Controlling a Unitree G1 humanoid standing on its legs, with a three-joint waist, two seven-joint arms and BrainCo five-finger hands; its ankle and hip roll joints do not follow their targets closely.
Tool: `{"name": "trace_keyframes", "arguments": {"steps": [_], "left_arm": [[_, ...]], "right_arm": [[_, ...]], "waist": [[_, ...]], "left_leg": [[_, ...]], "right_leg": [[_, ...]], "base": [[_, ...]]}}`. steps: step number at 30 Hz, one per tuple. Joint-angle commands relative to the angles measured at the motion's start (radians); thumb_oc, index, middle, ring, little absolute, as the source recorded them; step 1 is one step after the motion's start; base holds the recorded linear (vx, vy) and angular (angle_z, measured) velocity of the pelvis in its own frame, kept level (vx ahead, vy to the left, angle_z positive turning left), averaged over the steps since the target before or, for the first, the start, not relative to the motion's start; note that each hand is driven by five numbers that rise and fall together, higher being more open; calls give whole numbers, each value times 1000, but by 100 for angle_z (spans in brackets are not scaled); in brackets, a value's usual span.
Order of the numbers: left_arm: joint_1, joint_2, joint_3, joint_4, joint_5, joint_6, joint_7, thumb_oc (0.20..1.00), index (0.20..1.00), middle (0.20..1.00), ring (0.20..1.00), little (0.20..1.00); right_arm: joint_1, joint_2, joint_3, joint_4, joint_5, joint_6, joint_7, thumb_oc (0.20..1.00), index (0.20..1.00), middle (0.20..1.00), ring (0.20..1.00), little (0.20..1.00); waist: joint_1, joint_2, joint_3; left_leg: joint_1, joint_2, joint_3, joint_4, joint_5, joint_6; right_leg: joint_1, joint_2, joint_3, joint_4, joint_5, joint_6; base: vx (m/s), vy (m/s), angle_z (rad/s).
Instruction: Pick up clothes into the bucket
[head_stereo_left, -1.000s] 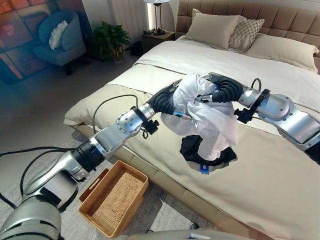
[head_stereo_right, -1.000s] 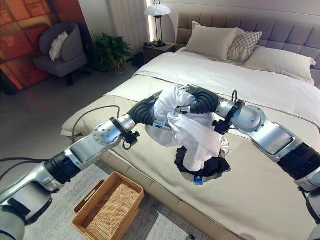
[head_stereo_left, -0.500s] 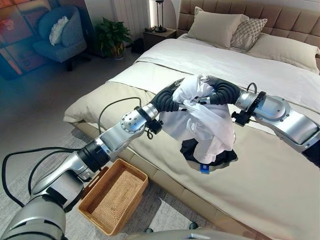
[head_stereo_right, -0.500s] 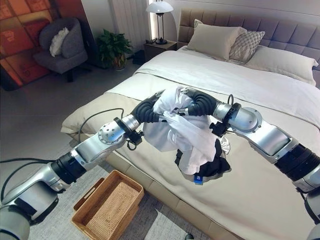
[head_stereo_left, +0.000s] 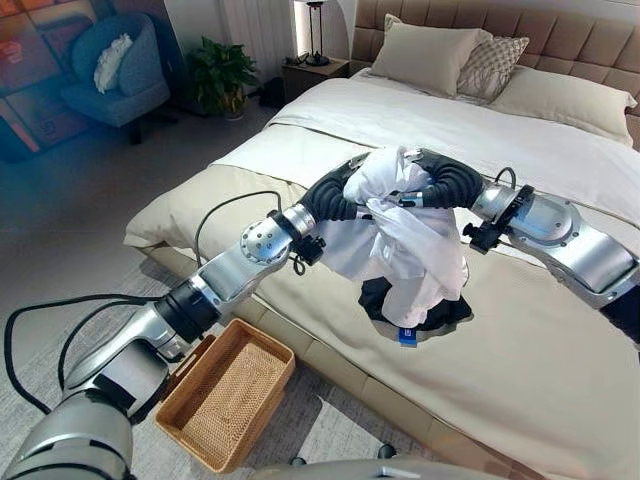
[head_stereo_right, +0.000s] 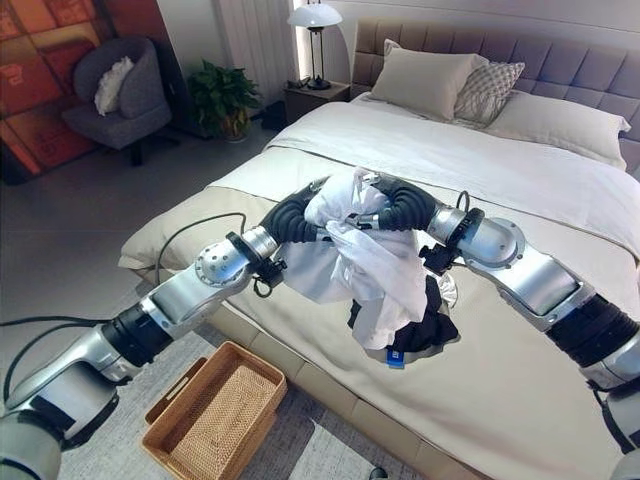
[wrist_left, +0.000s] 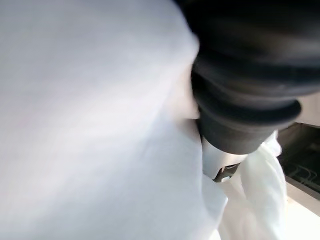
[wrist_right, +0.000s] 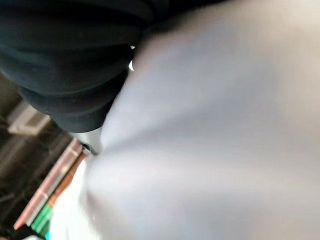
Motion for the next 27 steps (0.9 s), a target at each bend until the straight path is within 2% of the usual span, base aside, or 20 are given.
{"name": "trace_keyframes", "arguments": {"steps": [1, 3, 4, 5, 6, 10, 14, 21, 23, 24, 25, 26, 27], "left_arm": [[21, 15, 1, 70, 37, -27, -15, 200, 200, 200, 200, 200], [30, 10, 13, 76, 47, -27, -8, 200, 200, 200, 200, 200], [-30, 77, 28, 1, -7, -32, 15, 200, 200, 200, 200, 200], [-31, 77, 27, 1, -7, -32, 15, 200, 200, 200, 200, 200], [60, 119, 108, -50, -5, -35, 20, 200, 200, 200, 200, 200], [151, 134, 180, -72, -8, -35, 16, 200, 200, 200, 200, 200], [276, 201, 297, -121, -35, -35, 21, 200, 200, 200, 200, 200], [390, 229, 423, -149, -43, -41, 38, 200, 200, 200, 200, 200], [466, 239, 505, -159, -30, -46, 45, 200, 200, 200, 200, 200], [469, 240, 508, -162, -29, -45, 44, 200, 200, 200, 200, 200], [527, 236, 572, -160, -16, -50, 51, 200, 200, 200, 200, 200], [531, 237, 574, -162, -16, -49, 51, 200, 200, 200, 200, 200], [589, 223, 643, -152, -2, -53, 60, 200, 200, 200, 200, 200]], "right_arm": [[-20, 3, -135, -40, -34, -97, -68, 1000, 1000, 1000, 1000, 1000], [-4, 3, -162, -34, -46, -99, -83, 1000, 1000, 1000, 1000, 1000], [58, -5, -229, -44, -75, -97, -113, 1000, 1000, 1000, 1000, 1000], [60, -5, -231, -45, -75, -97, -113, 1000, 1000, 1000, 1000, 1000], [127, -10, -316, -47, -95, -91, -112, 1000, 1000, 1000, 1000, 1000], [161, -7, -374, -7, -108, -83, -139, 1000, 1000, 1000, 1000, 1000], [247, -3, -461, 11, -101, -76, -148, 1000, 1000, 1000, 1000, 1000], [309, 14, -525, 27, -103, -73, -153, 1000, 1000, 1000, 1000, 1000], [346, 26, -564, 37, -107, -74, -159, 1000, 1000, 1000, 1000, 1000], [347, 27, -564, 36, -107, -74, -158, 1000, 1000, 1000, 1000, 1000], [377, 41, -594, 40, -109, -74, -158, 1000, 1000, 1000, 1000, 1000], [378, 42, -594, 39, -109, -74, -158, 1000, 1000, 1000, 1000, 1000], [415, 64, -625, 45, -113, -73, -155, 1000, 1000, 1000, 1000, 1000]], "waist": [[13, -45, -52], [13, -45, -53], [11, -40, -52], [12, -40, -52], [19, -41, -52], [25, -46, -59], [32, -46, -63], [40, -47, -64], [46, -47, -61], [45, -48, -62], [49, -48, -58], [49, -48, -59], [54, -49, -54]], "left_leg": [[-80, -19, -16, 140, -79, -1], [-80, -20, -17, 140, -80, -1], [-83, -21, -22, 142, -79, 0], [-83, -21, -22, 142, -80, 0], [-83, -22, -25, 143, -81, 1], [-80, -20, -25, 140, -83, 0], [-73, -19, -28, 136, -84, 0], [-69, -21, -31, 133, -86, 0], [-68, -21, -33, 131, -87, 1], [-68, -21, -33, 131, -87, 1], [-69, -22, -35, 131, -88, 1], [-69, -22, -35, 131, -88, 1], [-71, -22, -37, 130, -88, 2]], "right_leg": [[-12, -51, -26, 127, -79, 47], [-11, -50, -26, 127, -80, 46], [-10, -50, -30, 127, -78, 47], [-10, -50, -30, 127, -79, 47], [-8, -51, -33, 124, -80, 46], [-1, -51, -34, 118, -82, 45], [7, -51, -37, 115, -83, 45], [12, -51, -40, 113, -85, 43], [11, -51, -41, 112, -85, 43], [11, -51, -41, 112, -85, 43], [9, -51, -41, 112, -85, 43], [9, -51, -41, 112, -86, 43], [8, -51, -43, 112, -86, 42]], "base": [[5, 7, -3], [0, 0, 0], [0, 0, 0], [0, 0, 0], [0, 0, 0], [0, 0, 0], [0, 0, 0], [0, 0, 0], [0, 0, 0], [0, 0, 0], [0, 0, 0], [0, 0, 0], [0, 0, 0]]}}
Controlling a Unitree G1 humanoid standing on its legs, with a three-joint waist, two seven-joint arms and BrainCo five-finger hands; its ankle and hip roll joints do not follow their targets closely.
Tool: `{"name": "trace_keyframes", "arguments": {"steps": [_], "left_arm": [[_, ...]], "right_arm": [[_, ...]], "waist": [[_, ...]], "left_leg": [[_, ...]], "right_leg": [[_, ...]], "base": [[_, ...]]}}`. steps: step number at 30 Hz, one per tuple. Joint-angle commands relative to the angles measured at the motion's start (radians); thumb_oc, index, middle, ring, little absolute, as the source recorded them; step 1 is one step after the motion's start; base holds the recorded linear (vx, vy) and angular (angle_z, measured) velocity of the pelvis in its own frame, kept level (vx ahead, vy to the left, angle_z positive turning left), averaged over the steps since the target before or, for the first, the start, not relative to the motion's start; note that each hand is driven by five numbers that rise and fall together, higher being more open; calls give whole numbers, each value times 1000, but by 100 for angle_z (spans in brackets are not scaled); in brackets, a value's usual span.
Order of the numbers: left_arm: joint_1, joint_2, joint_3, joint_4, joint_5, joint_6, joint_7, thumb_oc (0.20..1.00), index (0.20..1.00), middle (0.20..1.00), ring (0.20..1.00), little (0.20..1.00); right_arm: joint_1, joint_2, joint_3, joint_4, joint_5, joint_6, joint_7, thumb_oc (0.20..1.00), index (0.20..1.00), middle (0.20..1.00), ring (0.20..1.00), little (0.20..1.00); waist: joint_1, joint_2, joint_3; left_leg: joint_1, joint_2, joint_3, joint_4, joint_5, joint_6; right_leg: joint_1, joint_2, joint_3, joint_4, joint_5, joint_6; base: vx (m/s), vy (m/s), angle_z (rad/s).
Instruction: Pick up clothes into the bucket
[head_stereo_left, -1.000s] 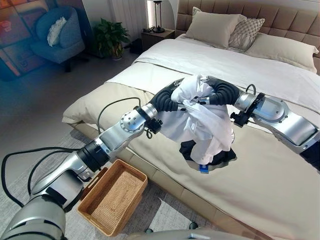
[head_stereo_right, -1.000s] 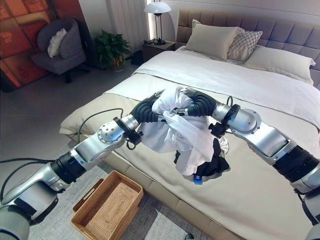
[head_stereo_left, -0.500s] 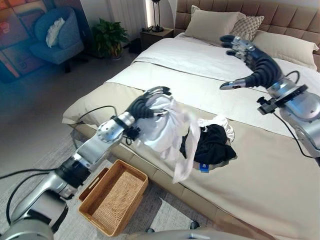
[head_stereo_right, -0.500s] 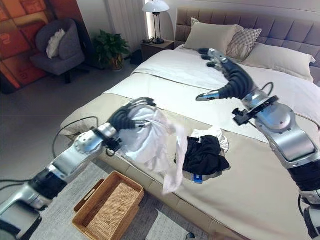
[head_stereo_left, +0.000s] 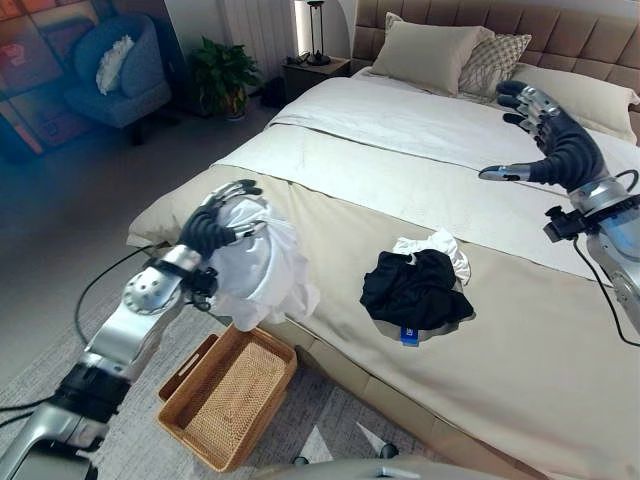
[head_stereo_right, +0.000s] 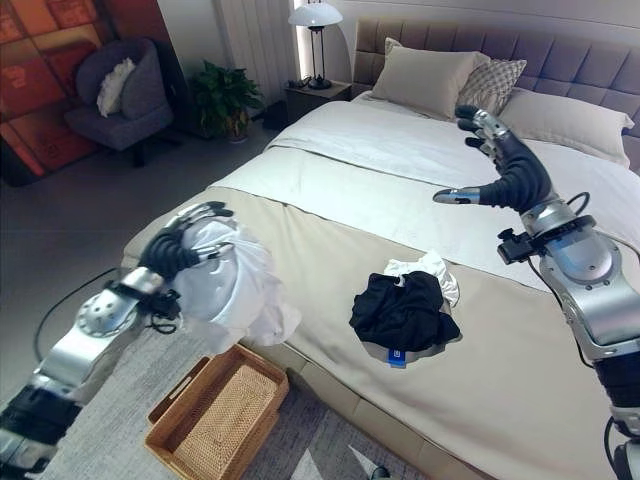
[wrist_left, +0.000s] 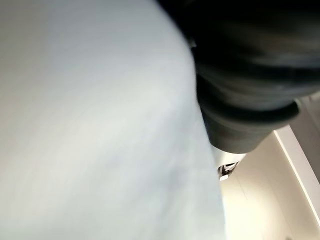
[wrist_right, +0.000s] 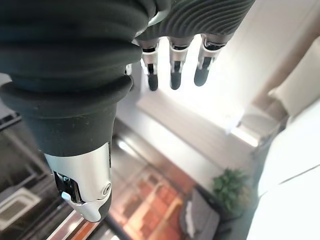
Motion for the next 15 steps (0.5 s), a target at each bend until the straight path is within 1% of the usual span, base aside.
{"name": "trace_keyframes", "arguments": {"steps": [1, 2, 3, 4, 5, 6, 7, 8, 9, 10, 11, 13, 14, 15], "left_arm": [[-8, 48, 91, -38, -10, -83, 41, 200, 200, 200, 200, 200], [16, 42, 119, -36, -1, -85, 44, 200, 200, 200, 200, 200], [58, 28, 175, -22, 13, -87, 54, 200, 200, 200, 200, 200], [61, 28, 177, -24, 13, -87, 54, 200, 200, 200, 200, 200], [88, 15, 223, -13, 27, -91, 64, 200, 200, 200, 200, 200], [89, 15, 224, -14, 28, -91, 64, 200, 200, 200, 200, 200], [119, -2, 274, 4, 38, -97, 79, 200, 200, 200, 200, 200], [121, -2, 275, 3, 39, -96, 79, 200, 200, 200, 200, 200], [144, -25, 316, 14, 47, -98, 92, 200, 200, 200, 200, 200], [145, -25, 316, 13, 48, -98, 92, 200, 200, 200, 200, 200], [160, -55, 355, 26, 64, -103, 107, 200, 200, 200, 200, 200], [173, -91, 389, 34, 82, -107, 123, 200, 200, 200, 200, 200], [174, -90, 389, 33, 83, -106, 124, 200, 200, 200, 200, 200], [185, -115, 404, 37, 98, -106, 137, 200, 200, 200, 200, 200]], "right_arm": [[14, 17, -46, 15, -13, -33, -17, 1000, 1000, 1000, 1000, 1000], [30, 25, -59, 16, -17, -32, -17, 1000, 1000, 1000, 1000, 1000], [59, 47, -81, 29, -18, -30, -16, 1000, 1000, 1000, 1000, 1000], [60, 47, -81, 28, -18, -30, -16, 1000, 1000, 1000, 1000, 1000], [83, 70, -103, 34, -21, -28, -17, 1000, 1000, 1000, 1000, 1000], [84, 71, -104, 33, -21, -27, -17, 1000, 1000, 1000, 1000, 1000], [114, 98, -128, 44, -24, -27, -19, 1000, 1000, 1000, 1000, 1000], [116, 99, -129, 42, -25, -27, -18, 1000, 1000, 1000, 1000, 1000], [142, 132, -150, 47, -25, -25, -21, 1000, 1000, 1000, 1000, 1000], [143, 133, -150, 46, -25, -25, -21, 1000, 1000, 1000, 1000, 1000], [177, 187, -178, 62, -46, -25, -33, 1000, 1000, 1000, 1000, 1000], [212, 253, -199, 80, -64, -27, -49, 1000, 1000, 1000, 1000, 1000], [214, 255, -200, 78, -65, -26, -49, 1000, 1000, 1000, 1000, 1000], [246, 306, -212, 92, -78, -26, -61, 1000, 1000, 1000, 1000, 1000]], "waist": [[42, -53, -61], [45, -54, -59], [50, -54, -55], [49, -55, -55], [53, -55, -51], [52, -55, -52], [57, -56, -47], [56, -56, -48], [60, -58, -41], [60, -58, -42], [61, -57, -33], [61, -57, -23], [61, -58, -24], [60, -58, -18]], "left_leg": [[-75, -23, -33, 133, -86, 0], [-76, -22, -35, 132, -86, 1], [-80, -23, -36, 133, -87, 1], [-80, -23, -36, 133, -87, 1], [-83, -24, -38, 133, -88, 2], [-83, -24, -38, 134, -88, 2], [-89, -25, -40, 137, -89, 3], [-90, -25, -40, 138, -89, 3], [-95, -26, -43, 141, -90, 4], [-95, -26, -43, 141, -91, 4], [-104, -28, -46, 146, -92, 6], [-112, -30, -49, 149, -93, 8], [-113, -30, -50, 150, -93, 8], [-120, -32, -52, 155, -94, 10]], "right_leg": [[3, -51, -42, 113, -85, 43], [2, -51, -43, 112, -85, 43], [-1, -50, -44, 113, -86, 42], [-1, -51, -44, 113, -86, 42], [-4, -50, -45, 114, -87, 42], [-4, -50, -45, 114, -87, 42], [-8, -51, -46, 117, -88, 42], [-9, -51, -46, 117, -89, 42], [-12, -50, -47, 119, -90, 41], [-12, -50, -47, 119, -90, 41], [-19, -51, -48, 125, -92, 40], [-28, -50, -49, 131, -95, 39], [-28, -50, -49, 132, -96, 39], [-35, -51, -50, 138, -97, 38]], "base": [[0, 0, 0], [0, 0, 0], [0, 0, 0], [0, 0, 0], [0, 0, 0], [4, 14, 6], [3, 8, 9], [-3, 16, 8], [-6, 8, 4], [-19, 23, 5], [-15, 24, 4], [-19, 26, 7], [-24, 22, 12], [-37, 21, 9]]}}
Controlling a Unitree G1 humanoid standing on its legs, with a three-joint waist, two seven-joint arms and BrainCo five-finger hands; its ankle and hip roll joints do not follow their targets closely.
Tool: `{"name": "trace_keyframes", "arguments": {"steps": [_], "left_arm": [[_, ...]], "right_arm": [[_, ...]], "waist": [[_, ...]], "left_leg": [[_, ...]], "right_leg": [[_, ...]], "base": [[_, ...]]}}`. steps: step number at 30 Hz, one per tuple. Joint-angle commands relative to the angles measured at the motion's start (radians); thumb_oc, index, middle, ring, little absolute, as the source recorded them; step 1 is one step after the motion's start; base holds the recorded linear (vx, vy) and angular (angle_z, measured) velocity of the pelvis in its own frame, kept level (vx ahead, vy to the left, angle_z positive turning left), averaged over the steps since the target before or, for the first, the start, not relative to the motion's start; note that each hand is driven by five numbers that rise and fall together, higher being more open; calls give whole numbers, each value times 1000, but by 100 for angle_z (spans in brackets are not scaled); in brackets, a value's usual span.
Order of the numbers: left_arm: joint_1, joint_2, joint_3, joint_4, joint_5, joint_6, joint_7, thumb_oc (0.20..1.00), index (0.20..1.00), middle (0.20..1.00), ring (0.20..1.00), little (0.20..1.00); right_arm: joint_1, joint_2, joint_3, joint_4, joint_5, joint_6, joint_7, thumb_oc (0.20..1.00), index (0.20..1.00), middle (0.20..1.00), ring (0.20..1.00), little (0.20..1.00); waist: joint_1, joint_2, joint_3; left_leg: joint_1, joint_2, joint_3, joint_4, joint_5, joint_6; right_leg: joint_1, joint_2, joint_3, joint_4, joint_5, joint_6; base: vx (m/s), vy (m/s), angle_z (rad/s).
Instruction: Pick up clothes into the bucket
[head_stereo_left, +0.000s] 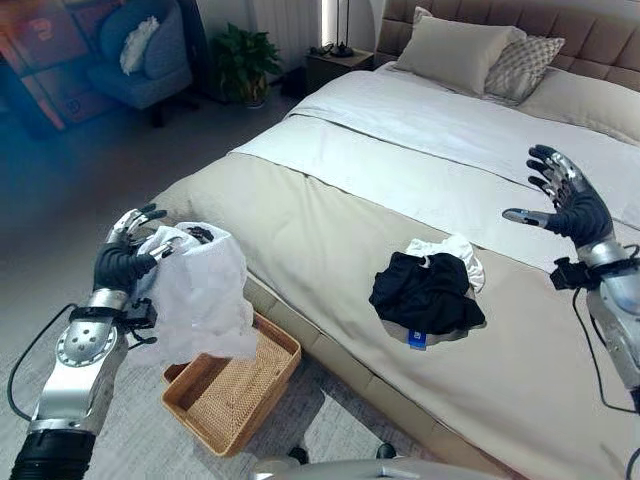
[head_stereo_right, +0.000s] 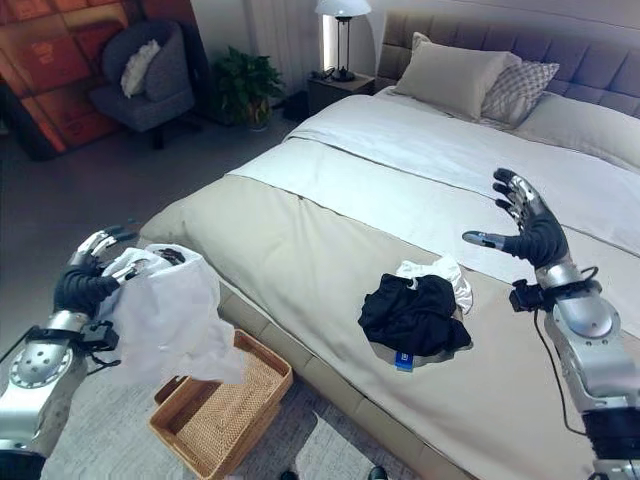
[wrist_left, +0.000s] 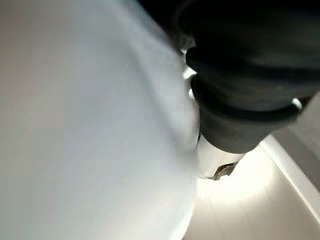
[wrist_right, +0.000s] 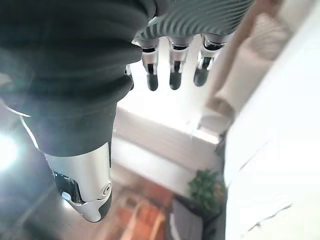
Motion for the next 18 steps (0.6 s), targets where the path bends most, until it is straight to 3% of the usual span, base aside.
{"name": "trace_keyframes", "arguments": {"steps": [1, 6, 13, 18], "left_arm": [[-26, 39, 68, 5, 66, -93, 50, 200, 200, 200, 200, 200], [-30, 1, 89, 69, 145, -86, 81, 200, 200, 200, 200, 200], [-67, 0, 75, 154, 247, -78, 140, 200, 200, 200, 200, 200], [-127, 16, 55, 287, 329, -59, 226, 200, 200, 200, 200, 200]], "right_arm": [[-2, 39, -18, 34, -45, -33, -45, 1000, 1000, 1000, 1000, 1000], [61, 186, -15, 173, -79, -24, -77, 1000, 1000, 1000, 1000, 1000], [83, 238, -7, 284, -107, -34, -105, 1000, 1000, 1000, 1000, 1000], [129, 285, 15, 345, -110, -51, -120, 1000, 1000, 1000, 1000, 1000]], "waist": [[8, -34, -23], [3, -36, 34], [-5, -53, 94], [-23, -85, 173]], "left_leg": [[-103, -32, -28, 160, -92, 11], [-159, -41, -37, 190, -90, 17], [-246, -44, -37, 243, -90, 22], [-351, -32, -35, 318, -91, 25]], "right_leg": [[-28, -49, -27, 143, -87, 34], [-81, -51, -28, 172, -85, 30], [-167, -53, -16, 212, -77, 29], [-273, -58, 6, 276, -68, 29]], "base": [[-50, 34, 5], [-91, 34, 2], [-97, 38, -1], [-98, 40, -4]]}}
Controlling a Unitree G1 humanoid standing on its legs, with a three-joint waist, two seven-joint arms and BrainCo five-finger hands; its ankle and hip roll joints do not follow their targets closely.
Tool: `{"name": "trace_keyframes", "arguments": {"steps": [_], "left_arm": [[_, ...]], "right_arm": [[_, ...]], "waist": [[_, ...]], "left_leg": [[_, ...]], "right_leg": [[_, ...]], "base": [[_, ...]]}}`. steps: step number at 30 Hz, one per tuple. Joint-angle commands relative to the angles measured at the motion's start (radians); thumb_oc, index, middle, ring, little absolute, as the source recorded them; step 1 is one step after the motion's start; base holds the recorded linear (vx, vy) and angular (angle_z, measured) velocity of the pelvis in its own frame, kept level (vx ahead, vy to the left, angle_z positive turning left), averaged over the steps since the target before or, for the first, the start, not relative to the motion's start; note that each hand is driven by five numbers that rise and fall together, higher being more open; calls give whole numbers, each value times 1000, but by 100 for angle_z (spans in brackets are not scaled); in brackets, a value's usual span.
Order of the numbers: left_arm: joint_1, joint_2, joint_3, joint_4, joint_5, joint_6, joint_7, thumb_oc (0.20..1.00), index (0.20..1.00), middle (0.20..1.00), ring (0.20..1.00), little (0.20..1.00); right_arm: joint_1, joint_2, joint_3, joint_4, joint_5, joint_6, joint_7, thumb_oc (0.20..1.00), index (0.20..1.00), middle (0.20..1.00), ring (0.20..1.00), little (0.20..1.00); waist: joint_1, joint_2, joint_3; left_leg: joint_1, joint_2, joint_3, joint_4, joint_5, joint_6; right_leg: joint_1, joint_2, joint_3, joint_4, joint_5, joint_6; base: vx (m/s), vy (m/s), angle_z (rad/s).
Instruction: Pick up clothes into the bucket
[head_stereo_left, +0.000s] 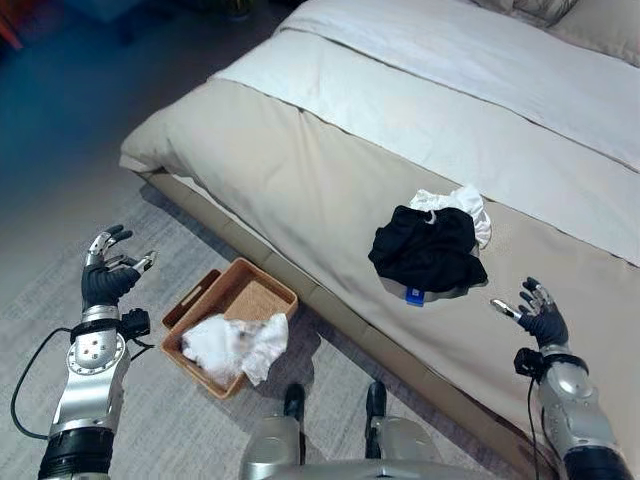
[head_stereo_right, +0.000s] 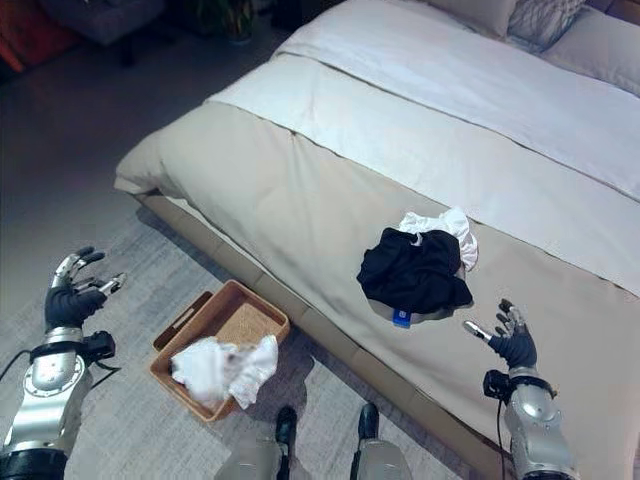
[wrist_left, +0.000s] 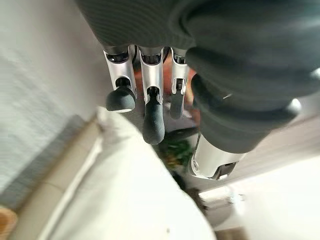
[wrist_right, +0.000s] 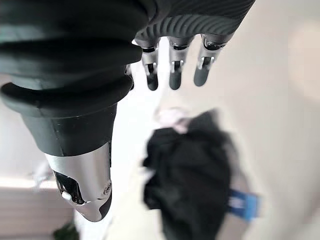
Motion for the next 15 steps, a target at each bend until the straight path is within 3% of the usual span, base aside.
{"name": "trace_keyframes", "arguments": {"steps": [1, 4, 5, 9, 13, 15], "left_arm": [[-38, 75, 41, 42, 95, -37, 85, 200, 200, 200, 200, 200], [-89, 111, 25, 123, 163, -9, 139, 235, 235, 235, 235, 235], [-110, 129, 18, 153, 183, 2, 164, 1000, 1000, 1000, 1000, 1000], [-168, 167, -10, 237, 209, 23, 226, 1000, 1000, 1000, 1000, 1000], [-150, 114, 6, 205, 160, 11, 243, 1000, 1000, 1000, 1000, 1000], [-146, 49, 2, 205, 116, -13, 257, 1000, 1000, 1000, 1000, 1000]], "right_arm": [[-3, -21, 10, -26, -10, -70, -20, 1000, 1000, 1000, 1000, 1000], [26, -10, 25, -16, -16, -75, -25, 1000, 1000, 1000, 1000, 1000], [33, -8, 30, -12, -14, -77, -28, 1000, 1000, 1000, 1000, 1000], [28, 2, 66, 24, -3, -80, -48, 1000, 1000, 1000, 1000, 1000], [18, 14, 93, 39, -9, -80, -57, 1000, 1000, 1000, 1000, 1000], [-2, 17, 101, 26, -10, -87, -73, 1000, 1000, 1000, 1000, 1000]], "waist": [[-16, -46, 8], [-25, -66, 40], [-28, -75, 52], [-30, -104, 74], [-24, -110, 80], [-24, -106, 81]], "left_leg": [[-119, -31, -28, 175, -80, 35], [-160, -24, -28, 198, -81, 35], [-173, -22, -28, 202, -80, 34], [-202, -8, -21, 213, -79, 30], [-197, -2, -11, 204, -81, 28], [-191, -2, -1, 192, -81, 28]], "right_leg": [[-49, -56, 3, 140, -57, 40], [-86, -58, 5, 160, -56, 40], [-96, -57, 4, 160, -53, 42], [-118, -52, 11, 143, -35, 49], [-119, -47, 28, 118, -24, 53], [-122, -48, 36, 108, -24, 54]], "base": [[-72, 37, -2], [-55, 44, 0], [-58, 13, -6], [-18, 12, -6], [9, 30, -12], [18, 50, -14]]}}
